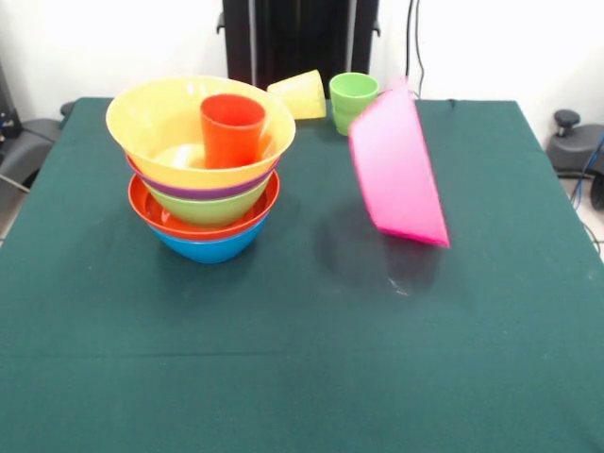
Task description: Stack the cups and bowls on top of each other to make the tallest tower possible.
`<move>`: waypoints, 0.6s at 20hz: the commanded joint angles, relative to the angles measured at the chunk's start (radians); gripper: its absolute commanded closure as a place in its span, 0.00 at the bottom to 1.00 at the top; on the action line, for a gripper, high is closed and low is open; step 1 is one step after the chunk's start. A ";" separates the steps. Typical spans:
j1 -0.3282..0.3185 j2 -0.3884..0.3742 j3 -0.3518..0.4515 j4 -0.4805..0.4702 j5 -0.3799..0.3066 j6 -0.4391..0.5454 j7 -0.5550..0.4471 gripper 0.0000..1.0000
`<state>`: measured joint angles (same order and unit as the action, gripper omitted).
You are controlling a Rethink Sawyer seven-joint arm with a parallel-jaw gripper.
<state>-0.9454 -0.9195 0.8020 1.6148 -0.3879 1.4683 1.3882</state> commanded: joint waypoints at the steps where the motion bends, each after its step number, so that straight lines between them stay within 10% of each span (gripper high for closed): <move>1: 0.003 0.037 0.041 0.051 -0.085 0.004 -0.271 0.00; 12: 0.051 0.067 0.013 0.082 -0.137 -0.093 -0.138 0.00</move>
<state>-0.9454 -0.9162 0.8193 1.6152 -0.4223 1.4683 1.3882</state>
